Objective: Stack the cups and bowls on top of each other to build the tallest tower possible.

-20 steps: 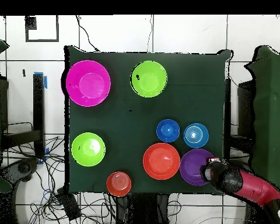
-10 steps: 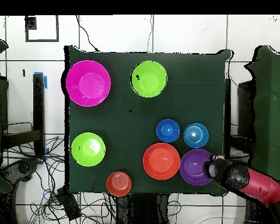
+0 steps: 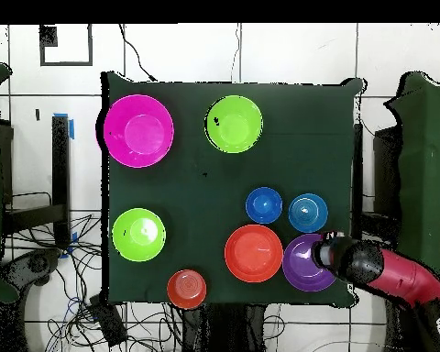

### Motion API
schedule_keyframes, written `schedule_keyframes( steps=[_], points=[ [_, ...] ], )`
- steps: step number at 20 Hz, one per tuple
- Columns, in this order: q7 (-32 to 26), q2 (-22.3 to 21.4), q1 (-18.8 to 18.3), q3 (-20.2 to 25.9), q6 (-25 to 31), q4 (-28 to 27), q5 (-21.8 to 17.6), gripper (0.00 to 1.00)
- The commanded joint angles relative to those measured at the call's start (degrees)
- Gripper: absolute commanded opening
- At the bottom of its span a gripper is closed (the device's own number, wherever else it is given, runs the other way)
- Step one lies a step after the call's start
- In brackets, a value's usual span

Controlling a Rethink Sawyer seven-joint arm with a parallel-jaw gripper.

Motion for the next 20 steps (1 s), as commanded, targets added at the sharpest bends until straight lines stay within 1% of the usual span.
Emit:
schedule_keyframes(
  steps=[1,8,11,15,18,20],
  points=[
    [-0.44,3.22,3.73,3.25,3.83,-4.33,3.66,1.0],
    [0.64,4.66,6.05,2.16,3.84,-6.49,5.47,1.0],
    [0.75,4.91,6.5,1.51,3.57,-6.44,6.11,1.0],
    [0.95,6.73,6.75,0.68,2.34,-6.93,6.33,1.0],
    [2.11,8.09,7.37,0.19,0.23,-6.35,6.61,1.0],
    [2.35,8.63,7.66,-0.14,-0.24,-6.15,6.88,1.0]
  ],
)
